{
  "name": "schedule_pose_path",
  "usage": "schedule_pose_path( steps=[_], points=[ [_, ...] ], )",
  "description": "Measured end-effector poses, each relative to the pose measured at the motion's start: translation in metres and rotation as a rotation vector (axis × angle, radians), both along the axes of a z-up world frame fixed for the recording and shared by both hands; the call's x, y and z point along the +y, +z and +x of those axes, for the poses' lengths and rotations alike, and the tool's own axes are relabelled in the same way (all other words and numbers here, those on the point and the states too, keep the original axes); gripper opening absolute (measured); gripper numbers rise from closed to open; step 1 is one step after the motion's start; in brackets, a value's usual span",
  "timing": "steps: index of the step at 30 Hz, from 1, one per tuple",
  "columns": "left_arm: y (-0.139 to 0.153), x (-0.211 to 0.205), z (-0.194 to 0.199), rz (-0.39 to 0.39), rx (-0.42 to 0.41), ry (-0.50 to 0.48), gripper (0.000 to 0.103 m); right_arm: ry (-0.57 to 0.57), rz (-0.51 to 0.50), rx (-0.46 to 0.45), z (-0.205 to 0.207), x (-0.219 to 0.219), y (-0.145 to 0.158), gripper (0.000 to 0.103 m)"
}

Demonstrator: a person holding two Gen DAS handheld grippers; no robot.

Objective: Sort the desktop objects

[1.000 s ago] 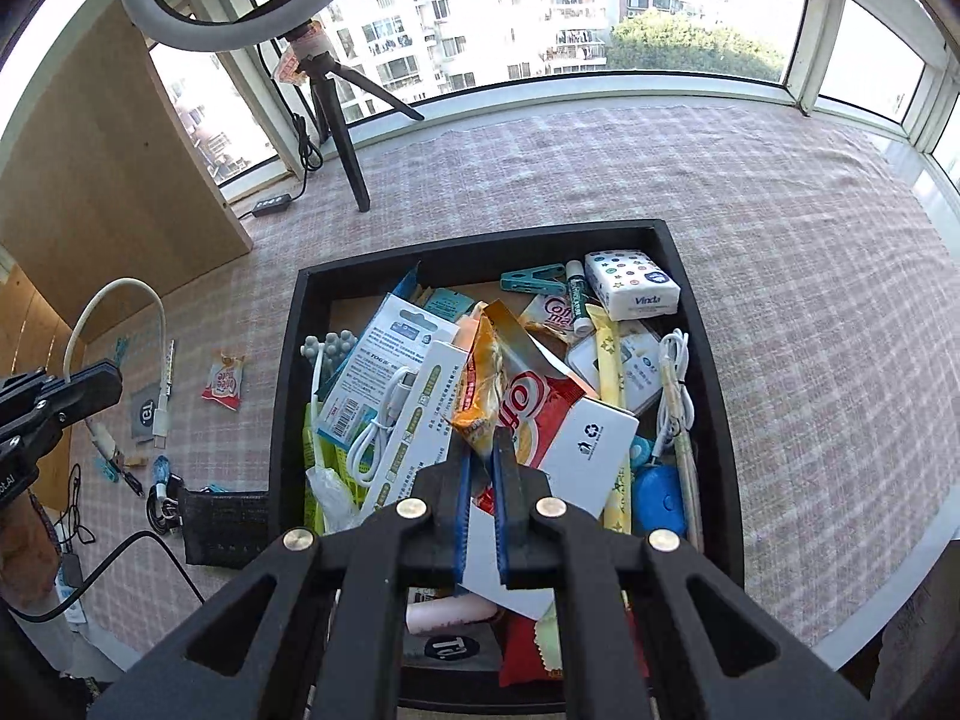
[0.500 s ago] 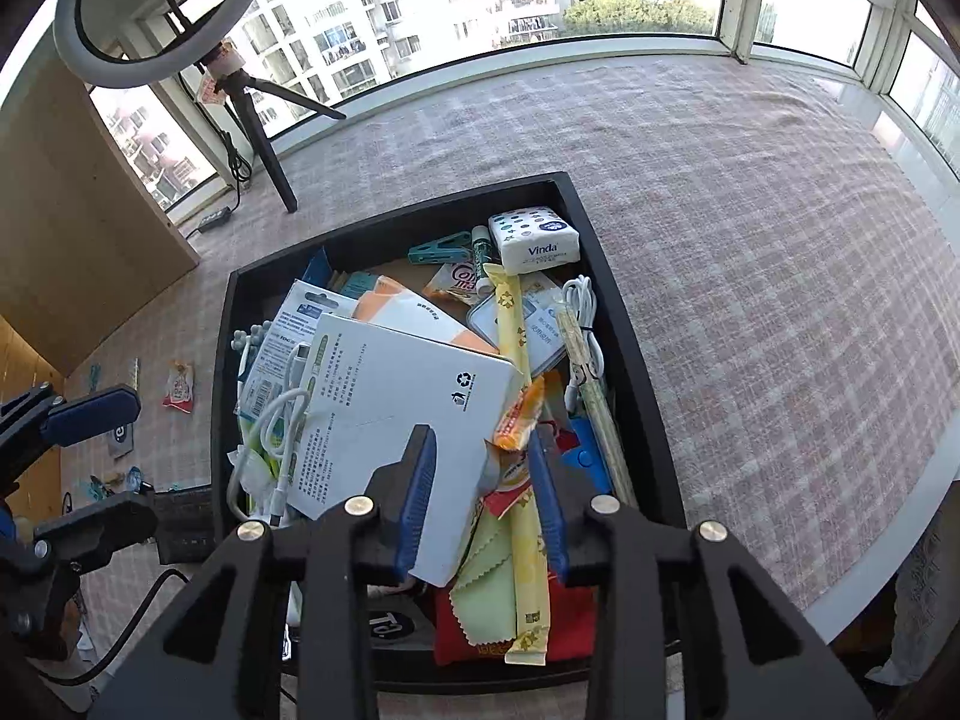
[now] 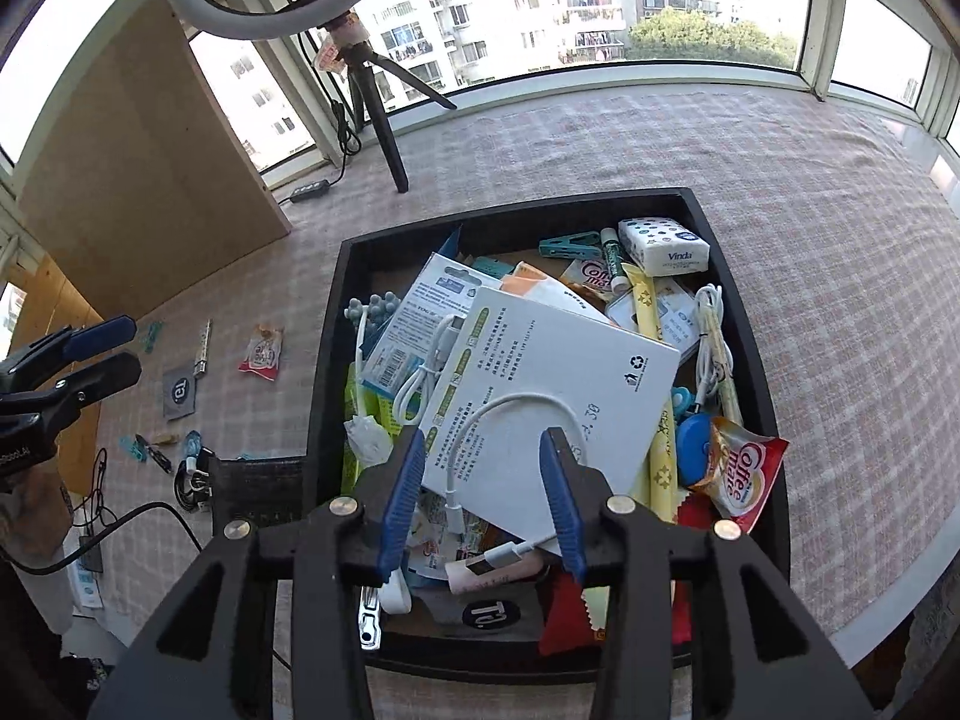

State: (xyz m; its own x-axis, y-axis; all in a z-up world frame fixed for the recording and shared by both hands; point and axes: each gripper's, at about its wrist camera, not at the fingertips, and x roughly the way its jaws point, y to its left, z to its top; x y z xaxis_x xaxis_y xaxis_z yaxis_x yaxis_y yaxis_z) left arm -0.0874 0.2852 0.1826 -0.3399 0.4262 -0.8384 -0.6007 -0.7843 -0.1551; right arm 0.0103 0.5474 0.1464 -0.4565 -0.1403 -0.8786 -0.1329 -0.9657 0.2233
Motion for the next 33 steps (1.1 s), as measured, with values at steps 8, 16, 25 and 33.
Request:
schedule_pose_path(
  steps=[8, 16, 25, 33],
  points=[
    [-0.041, -0.069, 0.001, -0.069, -0.054, 0.051, 0.059, 0.184, -0.044, -0.031, 0.000, -0.091, -0.018, 0.039],
    [-0.062, -0.052, 0.002, -0.135, -0.048, -0.149, 0.056, 0.106, -0.168, -0.107, 0.021, -0.141, -0.058, 0.039],
    [-0.105, -0.006, 0.001, -0.229, -0.075, -0.486, 0.050, -0.136, -0.193, -0.139, 0.044, -0.176, -0.095, 0.036],
    [-0.138, 0.016, 0.002, -0.243, -0.148, -0.626, 0.049, -0.284, -0.257, -0.139, 0.036, -0.181, -0.123, 0.025]
  ],
)
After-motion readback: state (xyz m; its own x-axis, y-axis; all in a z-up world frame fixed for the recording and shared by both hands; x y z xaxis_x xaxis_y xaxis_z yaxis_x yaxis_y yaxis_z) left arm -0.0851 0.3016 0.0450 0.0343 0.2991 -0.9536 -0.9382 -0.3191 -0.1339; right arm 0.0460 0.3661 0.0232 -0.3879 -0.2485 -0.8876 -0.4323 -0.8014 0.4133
